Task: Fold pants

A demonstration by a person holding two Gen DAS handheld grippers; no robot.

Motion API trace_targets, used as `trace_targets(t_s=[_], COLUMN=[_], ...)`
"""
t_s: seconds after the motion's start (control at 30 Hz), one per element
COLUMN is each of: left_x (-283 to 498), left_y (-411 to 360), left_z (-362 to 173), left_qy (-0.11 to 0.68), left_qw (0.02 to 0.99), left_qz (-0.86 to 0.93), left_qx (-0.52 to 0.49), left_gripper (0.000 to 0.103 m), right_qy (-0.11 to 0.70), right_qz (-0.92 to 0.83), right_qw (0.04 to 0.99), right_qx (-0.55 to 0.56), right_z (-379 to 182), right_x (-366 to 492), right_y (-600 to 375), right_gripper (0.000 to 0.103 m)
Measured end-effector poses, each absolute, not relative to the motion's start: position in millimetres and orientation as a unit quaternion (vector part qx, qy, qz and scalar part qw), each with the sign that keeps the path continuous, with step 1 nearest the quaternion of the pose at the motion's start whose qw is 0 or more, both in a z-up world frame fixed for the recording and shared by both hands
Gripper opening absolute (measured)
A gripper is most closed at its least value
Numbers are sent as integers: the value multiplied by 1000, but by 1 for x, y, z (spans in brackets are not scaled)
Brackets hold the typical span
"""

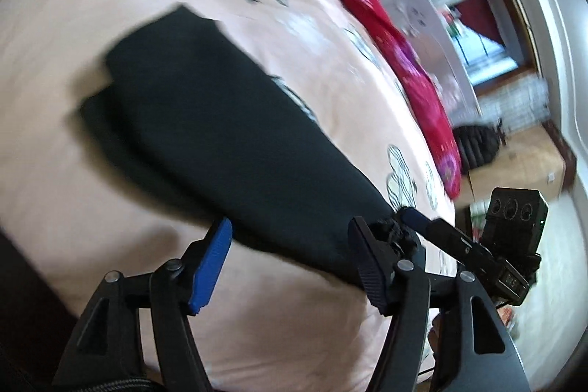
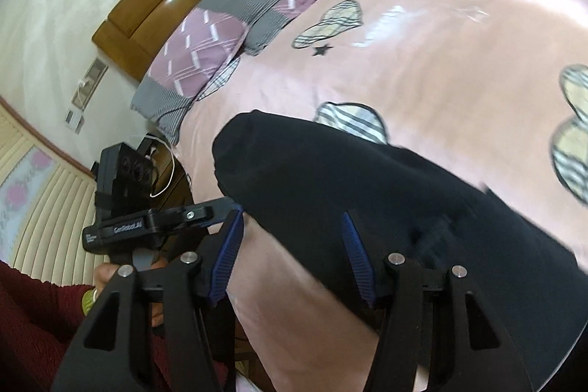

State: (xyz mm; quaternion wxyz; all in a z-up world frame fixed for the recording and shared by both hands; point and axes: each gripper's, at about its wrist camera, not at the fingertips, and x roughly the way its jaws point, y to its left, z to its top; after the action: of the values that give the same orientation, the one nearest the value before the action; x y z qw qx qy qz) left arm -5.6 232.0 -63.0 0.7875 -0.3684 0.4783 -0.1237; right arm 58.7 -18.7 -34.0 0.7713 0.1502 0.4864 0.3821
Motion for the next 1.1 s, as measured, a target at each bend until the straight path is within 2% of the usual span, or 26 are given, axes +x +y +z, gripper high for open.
trace_targets(t_s=[0.33, 0.53, 0.67, 0.93, 1.0, 1.1], left_x=[-8, 9, 17, 37, 39, 39], left_y=[302, 317, 320, 311, 308, 305], left_z=[-85, -103, -106, -109, -107, -105], left_qy=[486, 497, 489, 486, 485, 482], left_qw=[766, 748, 748, 748, 751, 756], left_qz=[-33, -2, 5, 30, 36, 45], left_qx=[-420, -440, -449, -451, -447, -440], left_gripper=[68, 69, 73, 81, 82, 82], right_qy=[508, 533, 560, 573, 573, 593], right_qz=[416, 423, 439, 519, 529, 531], right_qw=[748, 731, 703, 619, 611, 602], right_qx=[103, 49, -4, -137, -136, -66], right_z=[-42, -57, -76, -100, -100, -102], right_x=[126, 178, 205, 176, 175, 197], right_y=[69, 123, 158, 218, 221, 207], right_gripper=[57, 57, 57, 56, 56, 56])
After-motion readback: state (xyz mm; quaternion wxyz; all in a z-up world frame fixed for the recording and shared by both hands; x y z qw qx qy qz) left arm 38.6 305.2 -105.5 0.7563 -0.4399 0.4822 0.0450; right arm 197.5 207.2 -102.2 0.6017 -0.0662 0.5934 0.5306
